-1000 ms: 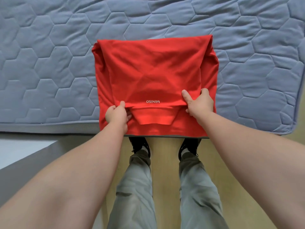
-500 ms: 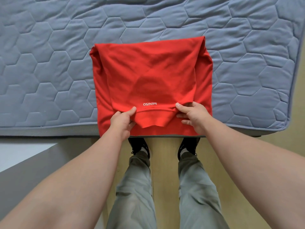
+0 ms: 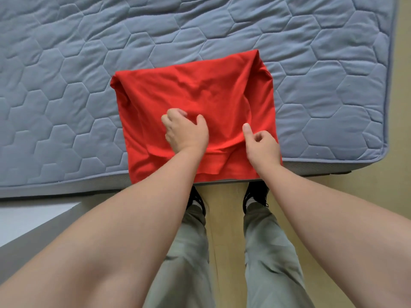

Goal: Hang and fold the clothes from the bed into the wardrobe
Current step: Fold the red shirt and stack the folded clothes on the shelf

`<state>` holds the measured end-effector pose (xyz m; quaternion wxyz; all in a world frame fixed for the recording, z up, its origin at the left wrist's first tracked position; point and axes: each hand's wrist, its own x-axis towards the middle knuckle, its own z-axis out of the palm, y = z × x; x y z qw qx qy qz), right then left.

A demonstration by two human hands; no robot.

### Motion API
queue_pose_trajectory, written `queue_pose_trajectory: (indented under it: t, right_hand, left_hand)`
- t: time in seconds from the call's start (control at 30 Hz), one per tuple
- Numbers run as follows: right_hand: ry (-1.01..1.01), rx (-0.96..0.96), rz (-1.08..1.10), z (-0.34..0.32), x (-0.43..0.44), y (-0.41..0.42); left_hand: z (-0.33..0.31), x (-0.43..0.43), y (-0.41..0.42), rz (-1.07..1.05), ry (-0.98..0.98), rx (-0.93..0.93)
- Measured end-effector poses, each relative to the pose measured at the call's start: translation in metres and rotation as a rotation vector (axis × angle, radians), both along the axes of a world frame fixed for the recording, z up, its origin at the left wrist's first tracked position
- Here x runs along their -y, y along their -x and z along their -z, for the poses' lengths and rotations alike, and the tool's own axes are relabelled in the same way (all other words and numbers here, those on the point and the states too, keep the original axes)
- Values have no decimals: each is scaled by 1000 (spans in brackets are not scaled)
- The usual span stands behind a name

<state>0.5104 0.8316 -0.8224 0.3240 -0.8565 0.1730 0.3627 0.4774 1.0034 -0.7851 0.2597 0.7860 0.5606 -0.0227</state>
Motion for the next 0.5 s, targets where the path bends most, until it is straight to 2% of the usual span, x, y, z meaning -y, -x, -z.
queue_pose_trajectory:
  t: [0.1, 0.17, 0.23, 0.37, 0.5]
  right_hand:
    - [157, 202, 19, 1, 19, -12]
    - [251, 197, -4, 3, 34, -21]
    - [228, 72, -21, 7, 48, -31]
    - [-46, -167, -87, 14, 62, -43]
    - [-37, -246, -320, 23, 64, -44]
  left_hand:
    - [-3, 23, -64, 373, 49, 149]
    - [1, 35, -102, 594, 46, 111]
    - [8, 41, -137, 744, 17, 9]
    - [26, 42, -194, 897, -5, -221]
    - [34, 51, -224, 1131, -116, -548]
